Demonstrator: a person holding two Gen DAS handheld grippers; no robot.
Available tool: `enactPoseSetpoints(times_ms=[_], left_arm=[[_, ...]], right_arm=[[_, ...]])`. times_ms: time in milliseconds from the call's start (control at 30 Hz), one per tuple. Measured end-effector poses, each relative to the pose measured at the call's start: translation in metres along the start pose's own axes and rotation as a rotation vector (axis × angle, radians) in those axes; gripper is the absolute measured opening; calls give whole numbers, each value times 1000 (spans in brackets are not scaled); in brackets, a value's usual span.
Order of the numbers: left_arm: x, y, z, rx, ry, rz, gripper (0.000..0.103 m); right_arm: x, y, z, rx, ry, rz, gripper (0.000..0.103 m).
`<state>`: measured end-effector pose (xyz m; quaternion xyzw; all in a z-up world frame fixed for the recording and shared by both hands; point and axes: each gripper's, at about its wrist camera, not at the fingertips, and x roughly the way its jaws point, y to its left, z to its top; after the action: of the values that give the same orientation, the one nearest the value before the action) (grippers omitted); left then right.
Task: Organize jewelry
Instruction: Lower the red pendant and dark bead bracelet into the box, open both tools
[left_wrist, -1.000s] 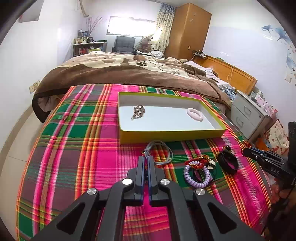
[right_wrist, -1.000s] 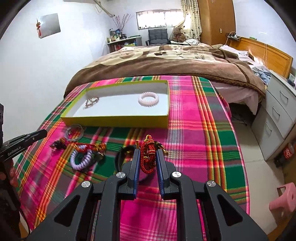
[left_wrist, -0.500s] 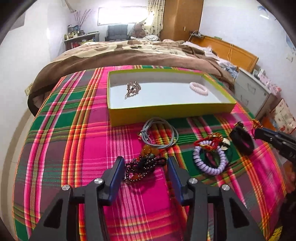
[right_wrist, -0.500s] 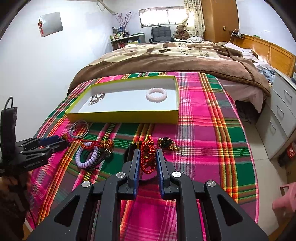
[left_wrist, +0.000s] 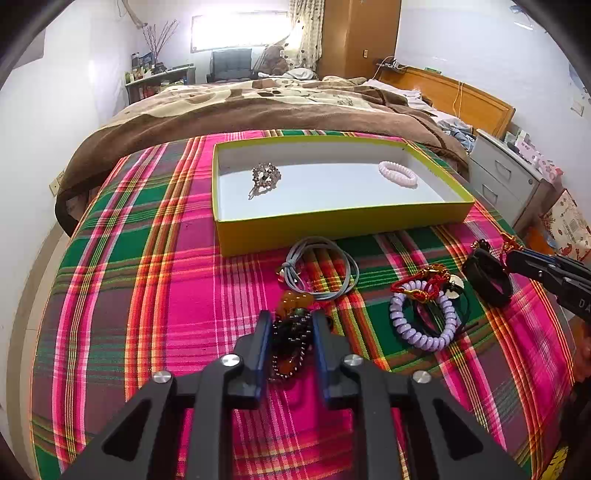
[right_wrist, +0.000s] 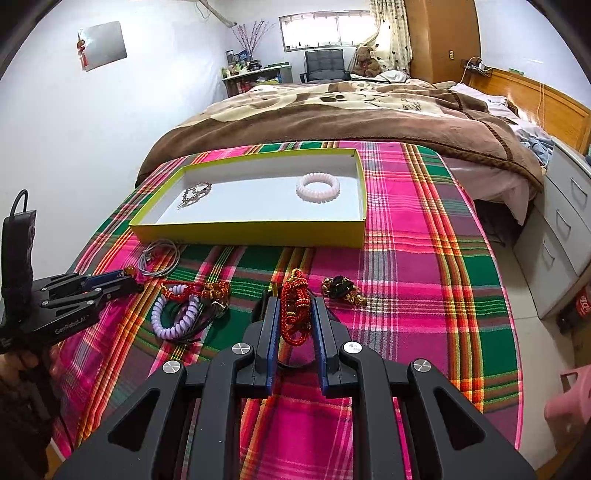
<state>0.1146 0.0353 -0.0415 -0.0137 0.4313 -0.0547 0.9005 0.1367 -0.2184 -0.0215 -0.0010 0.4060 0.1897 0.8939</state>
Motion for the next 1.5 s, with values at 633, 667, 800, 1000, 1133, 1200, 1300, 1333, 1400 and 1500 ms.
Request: enactPoseSetpoints(times_ms=[633, 667, 800, 1000, 1133, 1200, 1300, 1333, 1400, 1500], left_arm=[[-31, 14, 57, -20, -99, -54, 20], [-30, 16, 61, -24, -101, -57, 20], [-19, 20, 81, -20, -103, -48, 20], [7, 22, 100, -21, -84, -54, 20], [28, 22, 102, -24, -54, -54, 20], [37, 23, 102, -26, -41, -50, 20], [47, 25, 101, -25, -25, -43, 20], [51, 25, 100, -28, -18, -43, 20], [55, 25, 99, -23, -10, -34, 20], [61, 25, 98, -28, 1, -34, 20]], right_arm=[[12, 14, 56, -43, -17, 12, 17], [17, 15, 62, -46, -12, 12, 17], [36, 18, 82, -59, 2, 9, 17], [73, 23, 112, -83, 42, 9, 17], [100, 23, 126, -71, 75, 29, 17], [113, 24, 132, -70, 91, 25, 17], [128, 25, 137, -66, 110, 27, 17], [132, 26, 138, -67, 116, 31, 17], [140, 28, 140, -70, 131, 30, 17], [150, 29, 142, -81, 148, 19, 17]])
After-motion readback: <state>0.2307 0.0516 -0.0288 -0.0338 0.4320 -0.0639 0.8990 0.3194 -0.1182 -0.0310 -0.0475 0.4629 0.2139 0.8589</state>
